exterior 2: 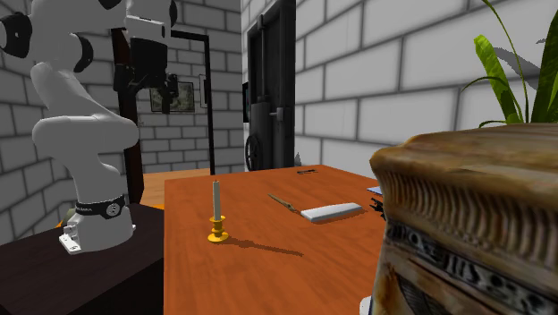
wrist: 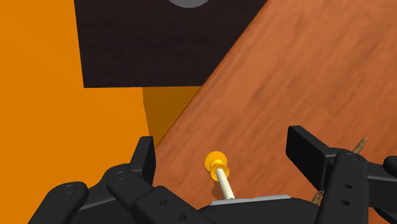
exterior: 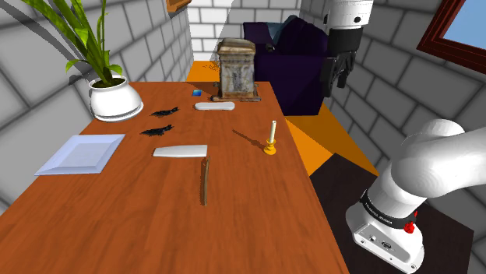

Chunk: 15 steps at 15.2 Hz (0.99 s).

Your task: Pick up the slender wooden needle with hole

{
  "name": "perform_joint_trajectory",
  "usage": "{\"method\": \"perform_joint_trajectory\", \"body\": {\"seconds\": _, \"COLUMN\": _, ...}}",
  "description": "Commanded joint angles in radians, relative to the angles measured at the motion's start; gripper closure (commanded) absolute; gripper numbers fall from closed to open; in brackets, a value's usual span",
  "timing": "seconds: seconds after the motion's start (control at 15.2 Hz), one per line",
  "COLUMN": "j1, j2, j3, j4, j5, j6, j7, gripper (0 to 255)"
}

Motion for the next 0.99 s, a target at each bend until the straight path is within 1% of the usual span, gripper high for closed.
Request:
{"method": "perform_joint_trajectory", "body": {"seconds": 0.0, "j1": 0.0, "j2": 0.0, "j3": 0.0, "j4": 0.0, "j5": 0.0, "j6": 0.0, "j7": 0.0, "gripper": 0}}
{"method": "perform_joint_trajectory", "body": {"seconds": 0.46, "j1": 0.024, "j2": 0.037, "j3": 0.149, "j4": -0.113, "j5": 0.143, "j6": 0.181, "j7": 0.225, "gripper": 0}}
{"method": "perform_joint_trajectory", "body": {"seconds": 0.66, "j1": 0.036, "j2": 0.084, "j3": 0.216, "j4": -0.138, "j5": 0.199, "j6": 0.271, "j7": 0.318, "gripper": 0}}
{"method": "perform_joint_trajectory", "body": {"seconds": 0.92, "j1": 0.046, "j2": 0.176, "j3": 0.307, "j4": -0.148, "j5": 0.263, "j6": 0.401, "j7": 0.439, "gripper": 0}}
